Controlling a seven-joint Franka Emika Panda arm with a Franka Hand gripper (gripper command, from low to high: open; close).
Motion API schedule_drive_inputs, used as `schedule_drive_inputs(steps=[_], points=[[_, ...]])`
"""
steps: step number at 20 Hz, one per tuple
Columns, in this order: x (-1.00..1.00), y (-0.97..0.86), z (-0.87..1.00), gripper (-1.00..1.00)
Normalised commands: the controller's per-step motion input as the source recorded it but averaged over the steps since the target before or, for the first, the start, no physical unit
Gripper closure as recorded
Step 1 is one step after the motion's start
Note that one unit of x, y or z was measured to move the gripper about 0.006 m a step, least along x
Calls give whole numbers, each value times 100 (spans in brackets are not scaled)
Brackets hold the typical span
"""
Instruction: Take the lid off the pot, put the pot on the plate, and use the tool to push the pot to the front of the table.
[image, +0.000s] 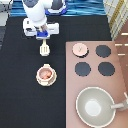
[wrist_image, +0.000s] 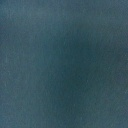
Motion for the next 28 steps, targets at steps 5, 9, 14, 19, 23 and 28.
schedule_drive_inputs(steps=[5, 9, 14, 19, 23, 28], points=[[19, 1, -50, 100], [91, 9, -20, 100], [100, 4, -4, 100], [100, 0, 1, 100], [100, 3, 20, 100], [100, 9, 20, 100]])
